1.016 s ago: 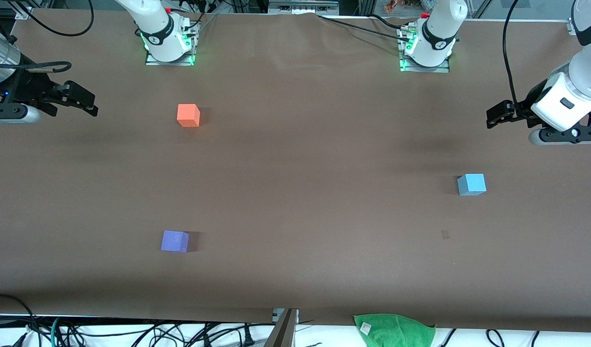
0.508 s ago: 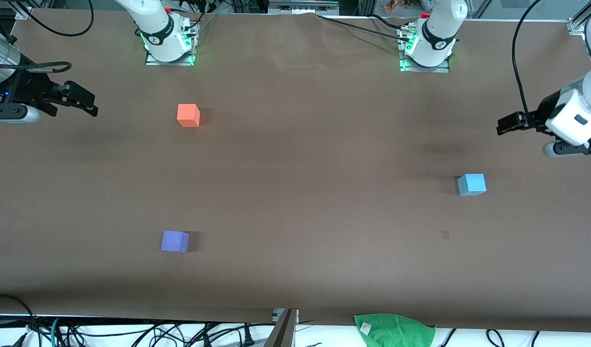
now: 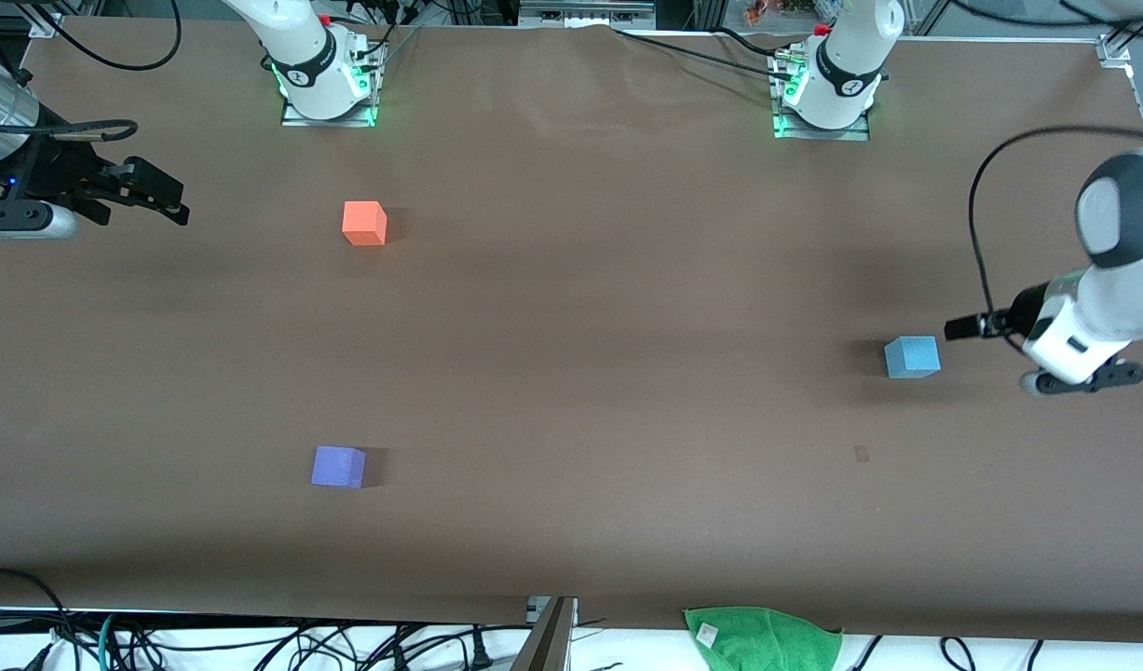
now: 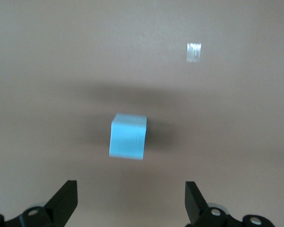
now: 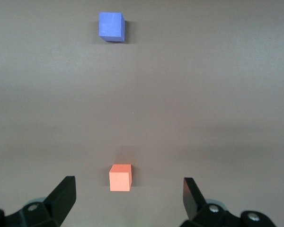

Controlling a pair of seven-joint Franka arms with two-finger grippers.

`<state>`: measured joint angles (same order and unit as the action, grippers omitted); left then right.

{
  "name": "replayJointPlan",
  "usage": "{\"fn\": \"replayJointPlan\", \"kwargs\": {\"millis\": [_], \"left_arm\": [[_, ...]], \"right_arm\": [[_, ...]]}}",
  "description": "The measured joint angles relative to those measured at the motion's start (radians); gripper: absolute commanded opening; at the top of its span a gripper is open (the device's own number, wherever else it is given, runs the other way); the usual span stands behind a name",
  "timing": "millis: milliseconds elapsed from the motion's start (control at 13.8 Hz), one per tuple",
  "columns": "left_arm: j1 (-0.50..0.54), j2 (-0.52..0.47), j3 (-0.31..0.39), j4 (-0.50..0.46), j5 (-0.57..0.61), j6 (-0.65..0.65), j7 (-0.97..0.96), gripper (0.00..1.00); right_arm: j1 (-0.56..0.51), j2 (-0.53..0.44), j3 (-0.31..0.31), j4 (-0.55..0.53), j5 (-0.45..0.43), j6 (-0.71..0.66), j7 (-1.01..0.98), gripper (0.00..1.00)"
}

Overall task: Place blue block between orange and purple blocks
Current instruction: 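Move the left gripper down over the light-blue cube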

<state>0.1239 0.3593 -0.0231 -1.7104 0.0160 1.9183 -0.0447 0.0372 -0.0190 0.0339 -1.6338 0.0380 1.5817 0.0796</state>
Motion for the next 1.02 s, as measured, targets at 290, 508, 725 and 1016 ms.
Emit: {"fn": "replayJointPlan", "kwargs": {"millis": [290, 508, 725, 1016], "left_arm": [[0.003, 0.03, -0.003, -0.161, 0.0, 0.278, 0.041, 1.0], [0.003, 0.029, -0.003, -0.296, 0.013, 0.462, 0.073, 1.0], [0.005, 0.029, -0.003, -0.372, 0.115, 0.591, 0.077, 1.0], [0.019, 0.03, -0.003, -0.432, 0.141, 0.666, 0.087, 1.0]], "right_arm": [[-0.001, 0.0, 0.0, 0.0, 0.0, 0.0, 0.0, 1.0], [-0.001, 0.0, 0.0, 0.0, 0.0, 0.0, 0.0, 1.0], [-0.001, 0.0, 0.0, 0.0, 0.0, 0.0, 0.0, 1.0], [-0.001, 0.0, 0.0, 0.0, 0.0, 0.0, 0.0, 1.0]]}}
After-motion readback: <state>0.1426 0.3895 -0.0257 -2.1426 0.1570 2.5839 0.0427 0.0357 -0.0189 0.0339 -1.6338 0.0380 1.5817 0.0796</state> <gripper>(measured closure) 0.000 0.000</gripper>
